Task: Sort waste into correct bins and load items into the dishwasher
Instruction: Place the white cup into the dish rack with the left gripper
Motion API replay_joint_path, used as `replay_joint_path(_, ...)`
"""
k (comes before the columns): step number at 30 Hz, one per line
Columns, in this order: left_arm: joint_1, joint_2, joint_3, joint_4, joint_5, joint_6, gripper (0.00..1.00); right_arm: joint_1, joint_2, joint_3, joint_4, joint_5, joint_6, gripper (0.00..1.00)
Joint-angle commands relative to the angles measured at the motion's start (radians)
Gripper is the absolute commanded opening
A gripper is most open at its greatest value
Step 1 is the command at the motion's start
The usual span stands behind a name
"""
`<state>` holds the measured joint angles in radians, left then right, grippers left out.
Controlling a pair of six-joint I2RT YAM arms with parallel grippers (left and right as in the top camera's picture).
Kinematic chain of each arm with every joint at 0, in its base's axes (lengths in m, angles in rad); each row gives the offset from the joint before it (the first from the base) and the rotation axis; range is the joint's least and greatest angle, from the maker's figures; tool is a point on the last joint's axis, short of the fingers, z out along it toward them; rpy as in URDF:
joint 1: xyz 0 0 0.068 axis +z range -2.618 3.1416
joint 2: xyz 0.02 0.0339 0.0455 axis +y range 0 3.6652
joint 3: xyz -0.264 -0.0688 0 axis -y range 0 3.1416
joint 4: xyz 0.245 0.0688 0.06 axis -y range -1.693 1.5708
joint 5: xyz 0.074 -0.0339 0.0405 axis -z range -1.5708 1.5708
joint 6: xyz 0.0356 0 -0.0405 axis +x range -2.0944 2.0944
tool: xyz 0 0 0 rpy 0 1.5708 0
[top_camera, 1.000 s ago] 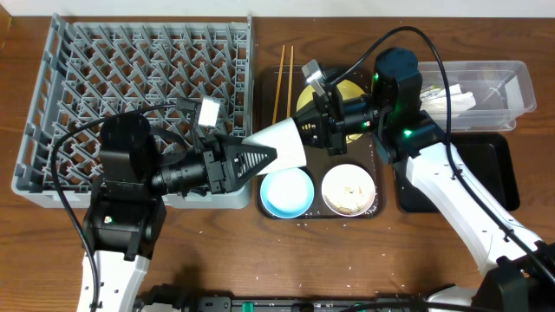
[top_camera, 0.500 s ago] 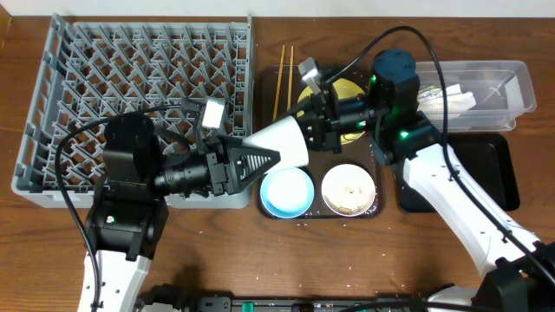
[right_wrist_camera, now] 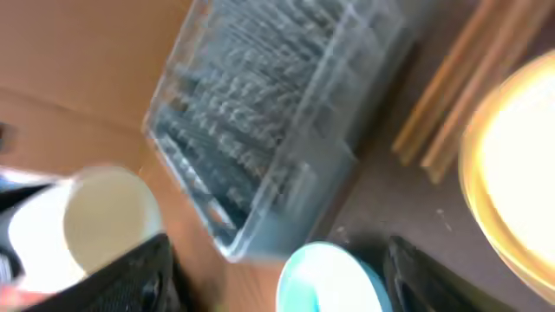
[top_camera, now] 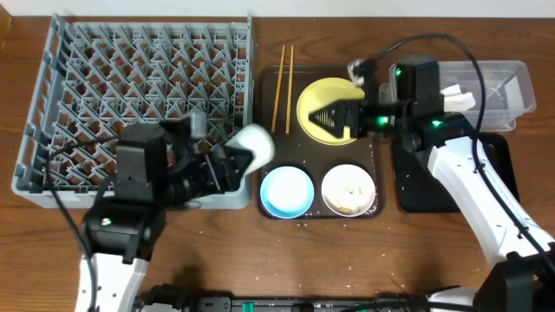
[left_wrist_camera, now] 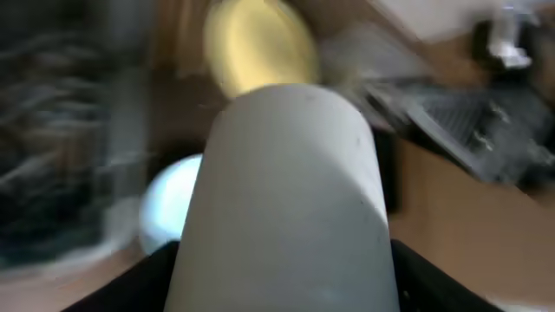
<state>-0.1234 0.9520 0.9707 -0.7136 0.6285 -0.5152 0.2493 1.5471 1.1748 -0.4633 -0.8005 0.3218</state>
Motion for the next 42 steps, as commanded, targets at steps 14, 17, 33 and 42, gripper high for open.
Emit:
replay_joint_path(14, 0.245, 0.204, 0.164, -0.249, -0.747, 0.004, 0.58, 0.117, -0.010, 0.001, -0.219, 0.351, -0.182, 0.76)
replay_joint_path(17, 0.346, 0.286, 0.164, -0.235, -0.667, 0.005, 0.58, 0.117, -0.010, 0.001, -0.229, 0.352, -0.182, 0.76)
replay_joint_path(33, 0.466, 0.445, 0.167, -0.171, -0.391, 0.051, 0.82, 0.119, -0.010, 0.001, -0.229, 0.351, -0.182, 0.76)
replay_joint_path(42, 0.446, 0.318, 0.167, -0.195, -0.320, 0.109, 0.71, 0.119, -0.010, 0.001, -0.229, 0.352, -0.182, 0.75)
